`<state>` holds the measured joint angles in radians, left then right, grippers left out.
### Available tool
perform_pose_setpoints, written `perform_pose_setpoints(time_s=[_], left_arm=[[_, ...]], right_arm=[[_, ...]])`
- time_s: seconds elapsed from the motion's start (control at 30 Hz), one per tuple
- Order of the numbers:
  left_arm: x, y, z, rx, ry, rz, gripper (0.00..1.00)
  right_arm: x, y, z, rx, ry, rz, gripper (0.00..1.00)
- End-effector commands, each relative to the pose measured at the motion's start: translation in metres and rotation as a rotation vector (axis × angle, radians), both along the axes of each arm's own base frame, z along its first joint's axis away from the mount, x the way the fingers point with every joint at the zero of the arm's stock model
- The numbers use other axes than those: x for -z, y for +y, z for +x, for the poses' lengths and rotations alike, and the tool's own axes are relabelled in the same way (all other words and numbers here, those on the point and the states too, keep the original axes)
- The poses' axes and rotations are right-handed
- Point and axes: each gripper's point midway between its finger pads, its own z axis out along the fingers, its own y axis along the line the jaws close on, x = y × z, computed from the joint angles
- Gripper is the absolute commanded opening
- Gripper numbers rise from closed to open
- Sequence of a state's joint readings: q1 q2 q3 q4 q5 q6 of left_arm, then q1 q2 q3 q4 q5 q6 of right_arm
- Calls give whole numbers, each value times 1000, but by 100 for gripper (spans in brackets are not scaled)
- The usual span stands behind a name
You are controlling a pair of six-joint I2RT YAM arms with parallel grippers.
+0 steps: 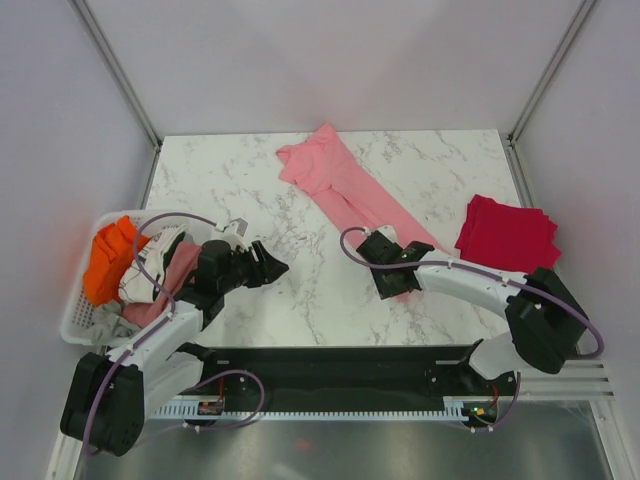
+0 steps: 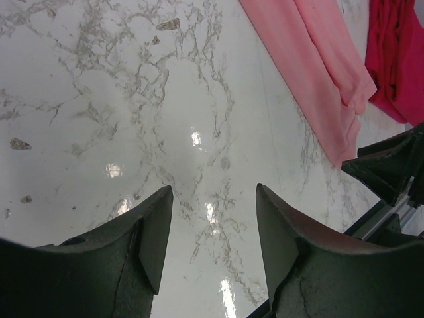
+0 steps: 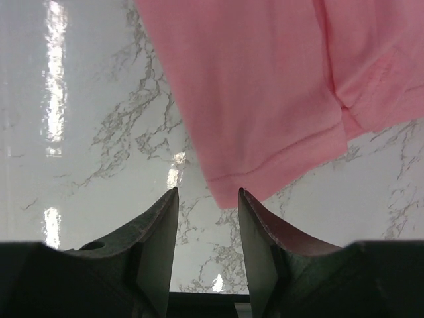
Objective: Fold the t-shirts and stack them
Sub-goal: Fold the tshirt
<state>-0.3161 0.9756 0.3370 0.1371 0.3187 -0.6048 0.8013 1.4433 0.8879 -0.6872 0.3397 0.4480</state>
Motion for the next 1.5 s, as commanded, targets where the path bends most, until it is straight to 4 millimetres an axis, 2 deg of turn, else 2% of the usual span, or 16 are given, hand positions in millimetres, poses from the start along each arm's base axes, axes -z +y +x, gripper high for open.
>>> perform_pose_setpoints(time_s=[0.0, 0.27, 0.33, 0.5, 0.6, 0.7, 0.77, 0.83, 0.9, 0.97, 1.0, 1.07, 1.2, 1.27, 1.33, 1.47], left_arm=[[-7, -1, 5, 15, -52, 12, 60], [-8, -1, 6, 11, -53, 15, 60], [-8, 0, 6, 12, -52, 17, 60], [-8, 1, 6, 6, -51, 22, 60], [-8, 3, 7, -3, -52, 29, 60], [-3, 12, 8, -61, -21, 60, 61], [1, 21, 11, -112, 12, 91, 61], [1, 24, 13, -125, 23, 93, 62], [2, 22, 13, -120, 29, 84, 62], [2, 20, 13, -110, 32, 77, 62], [4, 19, 12, -106, 37, 80, 62], [4, 18, 11, -94, 34, 81, 62], [-4, 8, 7, -37, 7, 39, 62], [-8, -3, 1, 12, 20, 1, 62], [-12, -13, -1, 38, 31, -23, 61], [-16, -35, -15, 103, 59, -53, 62]], right_arm=[[12, -1, 9, 15, 5, -65, 50], [34, -14, 19, 57, 37, -152, 49], [43, -15, 16, 56, 68, -155, 43], [56, 0, 5, 10, 137, -79, 2], [48, 24, -2, -45, 145, 13, 0], [28, 68, -16, -118, 141, 132, 0], [13, 111, -35, -189, 145, 216, 0], [-4, 155, -56, -277, 139, 284, 6], [-5, 186, -83, -355, 213, 354, 38], [-18, 212, -95, -415, 222, 434, 59], [-23, 213, -91, -402, 201, 449, 71], [-41, 208, -81, -378, 147, 486, 76], [-62, 179, -51, -277, 78, 532, 70], [-66, 148, -22, -170, 15, 529, 63], [-60, 120, -3, -87, -7, 517, 61], [-49, 89, 9, -47, -3, 496, 64]])
